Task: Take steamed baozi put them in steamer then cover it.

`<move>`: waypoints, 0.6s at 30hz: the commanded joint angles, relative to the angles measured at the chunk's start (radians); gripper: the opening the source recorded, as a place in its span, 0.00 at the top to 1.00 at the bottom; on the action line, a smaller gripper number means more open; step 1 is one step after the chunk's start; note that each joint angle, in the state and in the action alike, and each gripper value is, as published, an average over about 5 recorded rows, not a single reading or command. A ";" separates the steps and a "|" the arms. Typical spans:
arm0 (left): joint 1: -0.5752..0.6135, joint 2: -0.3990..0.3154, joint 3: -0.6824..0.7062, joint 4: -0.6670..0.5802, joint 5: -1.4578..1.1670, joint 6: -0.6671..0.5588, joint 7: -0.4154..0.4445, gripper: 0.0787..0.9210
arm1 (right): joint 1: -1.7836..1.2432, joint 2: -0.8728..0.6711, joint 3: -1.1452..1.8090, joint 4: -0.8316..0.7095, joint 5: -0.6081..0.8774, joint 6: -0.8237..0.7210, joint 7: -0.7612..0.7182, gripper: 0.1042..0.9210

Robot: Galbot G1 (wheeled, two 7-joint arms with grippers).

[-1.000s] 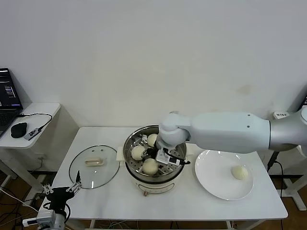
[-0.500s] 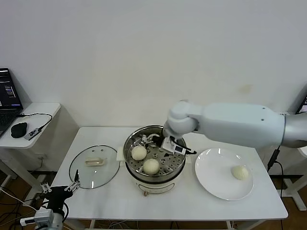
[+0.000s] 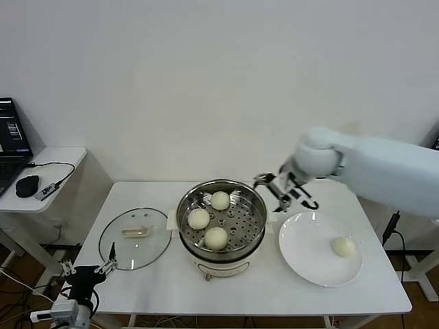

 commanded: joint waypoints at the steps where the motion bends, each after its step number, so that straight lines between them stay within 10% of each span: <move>1: 0.003 0.011 0.003 -0.002 0.000 -0.002 0.000 0.12 | -0.152 -0.288 0.109 0.028 0.010 -0.134 -0.029 0.12; 18: 0.009 0.005 0.018 -0.015 0.008 0.001 0.002 0.12 | -0.904 -0.326 0.746 -0.192 -0.229 -0.106 -0.002 0.12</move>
